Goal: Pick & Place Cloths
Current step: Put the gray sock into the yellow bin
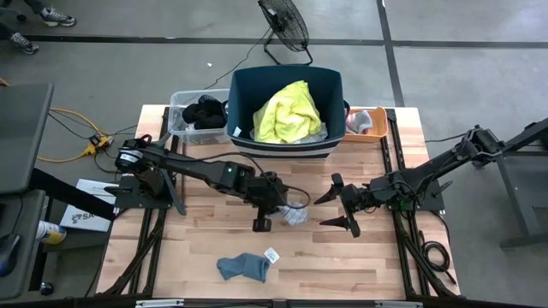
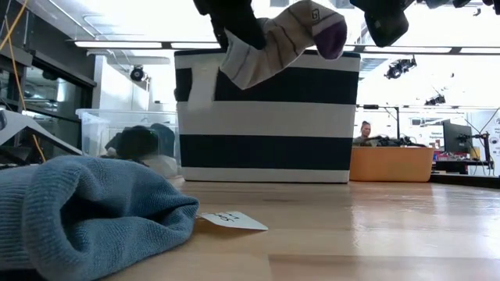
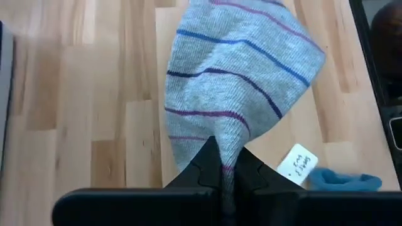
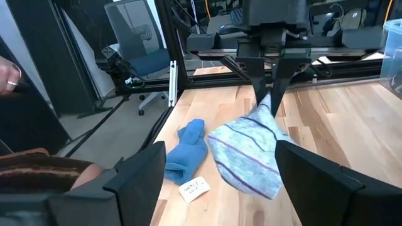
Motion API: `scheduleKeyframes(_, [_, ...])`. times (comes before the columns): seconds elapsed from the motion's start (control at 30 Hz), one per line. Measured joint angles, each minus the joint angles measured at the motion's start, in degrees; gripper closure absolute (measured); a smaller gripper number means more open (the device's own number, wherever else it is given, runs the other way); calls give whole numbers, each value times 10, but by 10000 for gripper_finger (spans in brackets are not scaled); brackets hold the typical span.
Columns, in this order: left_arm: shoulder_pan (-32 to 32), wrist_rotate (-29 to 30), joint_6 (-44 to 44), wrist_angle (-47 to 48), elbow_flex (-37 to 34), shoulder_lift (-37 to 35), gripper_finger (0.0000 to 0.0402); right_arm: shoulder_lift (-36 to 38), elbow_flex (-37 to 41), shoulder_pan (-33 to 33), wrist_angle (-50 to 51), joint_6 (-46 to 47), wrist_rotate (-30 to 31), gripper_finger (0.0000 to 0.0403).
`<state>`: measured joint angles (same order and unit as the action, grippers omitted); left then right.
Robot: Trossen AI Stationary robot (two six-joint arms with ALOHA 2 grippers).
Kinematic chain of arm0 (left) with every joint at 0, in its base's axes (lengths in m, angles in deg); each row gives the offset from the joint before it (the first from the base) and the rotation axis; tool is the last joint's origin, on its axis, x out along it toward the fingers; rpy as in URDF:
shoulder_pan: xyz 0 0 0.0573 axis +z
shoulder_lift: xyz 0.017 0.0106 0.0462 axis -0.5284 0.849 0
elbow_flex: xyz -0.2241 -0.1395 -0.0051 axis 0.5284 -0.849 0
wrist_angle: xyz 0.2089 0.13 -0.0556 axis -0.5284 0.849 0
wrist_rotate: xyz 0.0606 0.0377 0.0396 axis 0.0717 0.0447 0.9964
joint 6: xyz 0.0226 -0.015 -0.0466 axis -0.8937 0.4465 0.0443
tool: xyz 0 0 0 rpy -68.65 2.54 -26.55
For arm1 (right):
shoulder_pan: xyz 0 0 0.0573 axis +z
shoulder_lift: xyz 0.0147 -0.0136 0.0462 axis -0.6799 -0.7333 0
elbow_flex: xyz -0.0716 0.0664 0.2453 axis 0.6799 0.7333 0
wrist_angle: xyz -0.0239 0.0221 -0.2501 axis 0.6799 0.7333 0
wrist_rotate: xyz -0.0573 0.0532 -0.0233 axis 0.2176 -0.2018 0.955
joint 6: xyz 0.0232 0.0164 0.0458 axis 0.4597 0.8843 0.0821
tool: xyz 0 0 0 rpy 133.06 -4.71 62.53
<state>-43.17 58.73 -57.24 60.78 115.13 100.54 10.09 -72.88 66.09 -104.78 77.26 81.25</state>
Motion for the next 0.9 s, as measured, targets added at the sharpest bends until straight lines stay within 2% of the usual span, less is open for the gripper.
scheduleKeyframes(0.2, [0,46,-34,-45,0,0,401,0,0,0,0,-5,8,111])
scheduleKeyframes(0.33, [0,51,-81,-89,0,0,401,-2,0,0,0,-7,19,111])
scheduleKeyframes(0.57, [0,78,-163,-120,0,0,401,-12,0,0,17,-37,127,111])
scheduleKeyframes(0.9, [0,97,-254,-141,0,0,401,-17,0,-1,17,-50,114,111])
